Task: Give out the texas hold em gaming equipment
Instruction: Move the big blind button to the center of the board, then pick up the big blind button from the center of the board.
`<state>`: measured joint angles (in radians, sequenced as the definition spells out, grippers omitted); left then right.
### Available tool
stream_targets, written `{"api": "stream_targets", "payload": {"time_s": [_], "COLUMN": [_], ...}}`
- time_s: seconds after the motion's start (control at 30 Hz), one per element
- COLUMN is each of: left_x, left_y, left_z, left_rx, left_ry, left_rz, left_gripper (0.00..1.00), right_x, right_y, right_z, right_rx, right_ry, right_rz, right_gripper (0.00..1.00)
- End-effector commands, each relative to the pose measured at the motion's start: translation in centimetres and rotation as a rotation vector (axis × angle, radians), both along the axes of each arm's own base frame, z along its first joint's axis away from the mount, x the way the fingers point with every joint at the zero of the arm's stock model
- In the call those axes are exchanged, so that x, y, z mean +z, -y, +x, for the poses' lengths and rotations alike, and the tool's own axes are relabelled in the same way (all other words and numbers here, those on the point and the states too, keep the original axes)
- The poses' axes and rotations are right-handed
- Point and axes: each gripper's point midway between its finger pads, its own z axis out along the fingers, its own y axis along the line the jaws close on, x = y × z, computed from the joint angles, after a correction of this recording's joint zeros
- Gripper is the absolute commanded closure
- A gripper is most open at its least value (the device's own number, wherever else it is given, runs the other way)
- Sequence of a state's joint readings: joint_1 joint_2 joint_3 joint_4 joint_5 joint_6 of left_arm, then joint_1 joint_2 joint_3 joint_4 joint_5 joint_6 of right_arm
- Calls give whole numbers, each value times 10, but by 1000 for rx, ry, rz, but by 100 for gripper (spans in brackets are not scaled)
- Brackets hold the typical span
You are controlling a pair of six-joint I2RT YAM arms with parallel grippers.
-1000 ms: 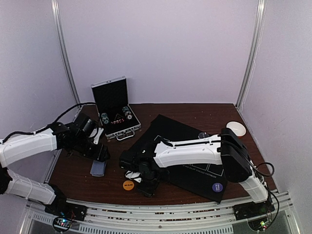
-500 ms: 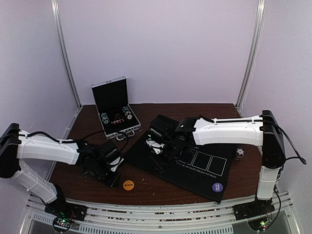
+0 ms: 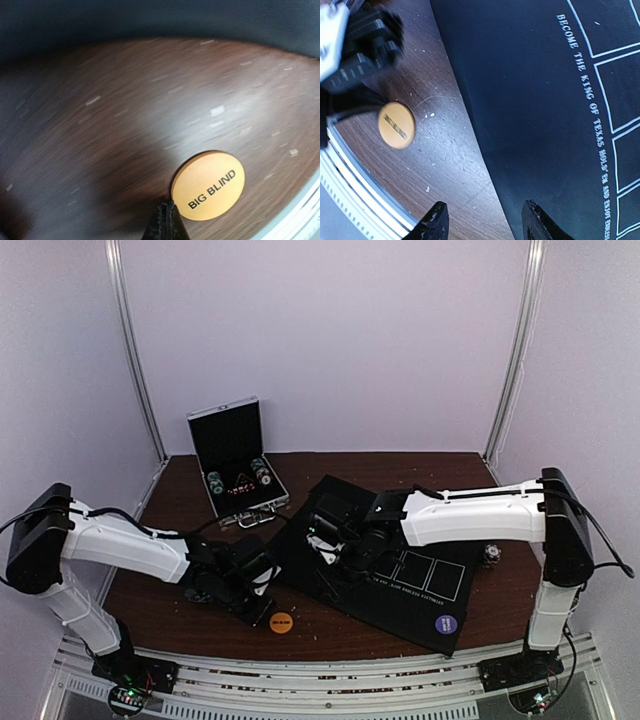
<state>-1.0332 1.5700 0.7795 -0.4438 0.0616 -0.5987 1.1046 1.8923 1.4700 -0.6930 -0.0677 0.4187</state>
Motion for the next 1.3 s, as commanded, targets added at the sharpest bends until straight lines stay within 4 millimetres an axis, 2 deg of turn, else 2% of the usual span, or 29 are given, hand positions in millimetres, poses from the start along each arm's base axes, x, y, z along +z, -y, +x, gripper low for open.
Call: {"api": "stream_targets", "payload": {"time_s": [0.0,0.17,0.3,0.43,0.57,0.7,0.83,0.9,1.03,1.17,1.27], "left_x": [-19,-11,-6,9,32,56,72,76,77,73,74], "left_y": [16,56,62,40,0,-55,-85,-93,-94,-93,-92], "left_z": [-26,-35,-36,-17,18,46,58,61,63,62,63], "left_rx": [-87,-192,-196,-139,3,157,225,249,252,245,247], "left_ry": [-69,-72,-66,-1,39,104,146,156,160,150,157], "left_rz": [-10,-110,-147,-126,-142,-127,-97,-95,-106,-104,-110], "left_gripper": [100,100,100,100,96,82,68,62,58,57,57], "right_x": [20,29,32,30,16,-7,-28,-33,-43,-57,-65], "right_y": [15,24,34,36,27,20,1,-10,-29,-29,-27], "right_z": [6,3,-2,-9,-16,-29,-45,-46,-50,-58,-60], "right_rx": [-52,-36,9,89,194,311,398,412,447,473,475], "right_ry": [50,63,66,51,23,-11,-49,-55,-70,-92,-109], "right_rz": [21,26,-6,-34,-141,-310,-361,-364,-359,-410,-434], "right_gripper": [47,46,43,39,33,21,10,7,6,8,14]}}
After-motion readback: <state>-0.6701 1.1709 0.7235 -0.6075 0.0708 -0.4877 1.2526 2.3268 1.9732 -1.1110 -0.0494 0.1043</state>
